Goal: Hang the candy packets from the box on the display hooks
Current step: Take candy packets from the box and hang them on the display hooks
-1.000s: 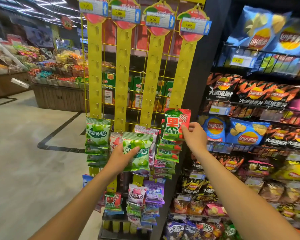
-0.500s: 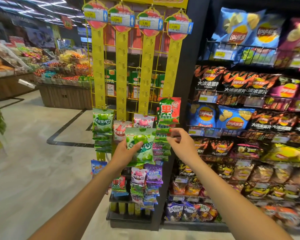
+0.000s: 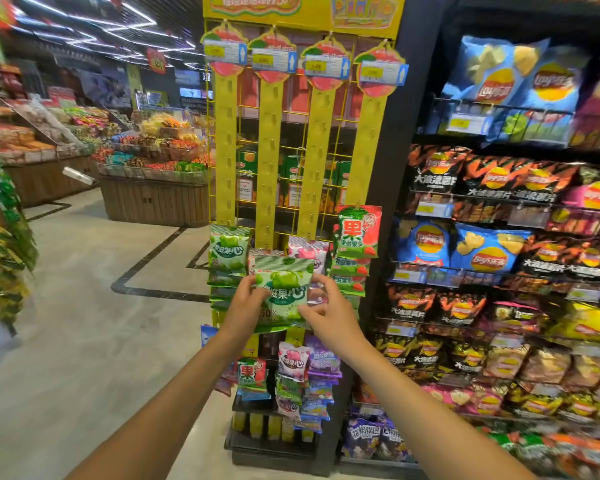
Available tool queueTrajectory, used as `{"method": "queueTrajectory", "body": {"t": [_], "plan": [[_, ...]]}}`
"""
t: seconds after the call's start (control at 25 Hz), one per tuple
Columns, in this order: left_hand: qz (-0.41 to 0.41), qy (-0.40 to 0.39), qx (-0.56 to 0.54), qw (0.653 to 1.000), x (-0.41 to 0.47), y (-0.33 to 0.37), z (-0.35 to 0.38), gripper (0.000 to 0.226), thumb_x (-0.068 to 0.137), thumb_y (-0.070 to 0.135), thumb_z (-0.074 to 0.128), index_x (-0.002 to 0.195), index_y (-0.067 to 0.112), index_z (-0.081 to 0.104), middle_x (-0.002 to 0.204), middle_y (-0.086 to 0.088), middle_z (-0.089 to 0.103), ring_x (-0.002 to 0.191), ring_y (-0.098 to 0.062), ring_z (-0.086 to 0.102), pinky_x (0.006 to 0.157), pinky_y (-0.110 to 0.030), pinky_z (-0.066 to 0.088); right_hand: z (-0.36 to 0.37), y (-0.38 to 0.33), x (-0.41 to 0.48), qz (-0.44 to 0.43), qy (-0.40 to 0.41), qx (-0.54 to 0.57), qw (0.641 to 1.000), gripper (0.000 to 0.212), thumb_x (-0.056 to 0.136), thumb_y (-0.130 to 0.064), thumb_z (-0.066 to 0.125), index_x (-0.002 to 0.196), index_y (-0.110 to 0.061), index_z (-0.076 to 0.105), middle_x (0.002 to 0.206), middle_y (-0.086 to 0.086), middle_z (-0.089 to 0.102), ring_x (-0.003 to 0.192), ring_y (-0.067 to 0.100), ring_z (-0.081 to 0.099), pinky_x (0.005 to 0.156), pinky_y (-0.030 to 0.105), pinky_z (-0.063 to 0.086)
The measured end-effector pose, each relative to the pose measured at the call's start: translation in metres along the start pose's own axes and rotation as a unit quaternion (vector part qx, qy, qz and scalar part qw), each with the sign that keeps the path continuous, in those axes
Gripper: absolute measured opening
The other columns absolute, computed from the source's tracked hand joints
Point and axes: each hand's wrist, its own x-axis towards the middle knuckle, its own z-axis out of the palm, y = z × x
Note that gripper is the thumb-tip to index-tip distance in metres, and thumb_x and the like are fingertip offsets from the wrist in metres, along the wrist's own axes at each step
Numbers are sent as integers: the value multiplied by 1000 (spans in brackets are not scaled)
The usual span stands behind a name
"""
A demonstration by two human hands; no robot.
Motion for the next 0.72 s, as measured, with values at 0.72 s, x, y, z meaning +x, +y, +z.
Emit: {"method": "queueTrajectory", "body": {"t": [0.72], "plan": [[103, 28, 47, 993, 225, 11, -143, 41, 103, 11, 61, 142, 19, 62, 123, -3, 70, 104, -18, 71, 91, -43, 62, 123, -40, 235, 18, 75, -19, 997, 55, 100, -20, 65, 151, -25, 45, 112, 0, 67, 68, 10, 62, 60, 25, 51]]}}
